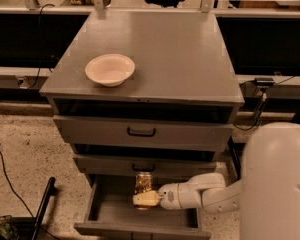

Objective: Pick orange can from bottom drawer and place on counter

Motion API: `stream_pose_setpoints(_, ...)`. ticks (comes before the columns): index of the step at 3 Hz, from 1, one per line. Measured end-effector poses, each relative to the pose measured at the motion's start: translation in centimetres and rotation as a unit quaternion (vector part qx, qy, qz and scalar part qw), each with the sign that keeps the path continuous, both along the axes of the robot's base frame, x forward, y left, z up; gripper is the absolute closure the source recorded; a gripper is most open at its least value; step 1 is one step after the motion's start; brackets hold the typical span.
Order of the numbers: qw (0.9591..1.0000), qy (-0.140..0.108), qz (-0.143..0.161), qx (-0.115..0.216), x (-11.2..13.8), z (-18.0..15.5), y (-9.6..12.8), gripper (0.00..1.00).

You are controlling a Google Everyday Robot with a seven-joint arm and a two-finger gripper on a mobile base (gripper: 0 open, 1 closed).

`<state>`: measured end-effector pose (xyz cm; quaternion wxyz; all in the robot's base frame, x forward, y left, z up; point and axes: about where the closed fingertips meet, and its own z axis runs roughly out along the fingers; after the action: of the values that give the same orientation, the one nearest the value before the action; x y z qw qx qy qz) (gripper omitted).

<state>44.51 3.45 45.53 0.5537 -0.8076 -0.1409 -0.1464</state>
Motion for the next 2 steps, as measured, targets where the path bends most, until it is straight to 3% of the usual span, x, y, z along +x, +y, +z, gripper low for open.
stream_pose_setpoints(1, 0.9980, -0.058, 0.021, 0.010, -0.9, 6.9, 0.4, 1.00)
stream_pose_setpoints(2, 0.9920, -0.120, 0.039, 0.002, -2.7, 14.6, 1.1, 1.00)
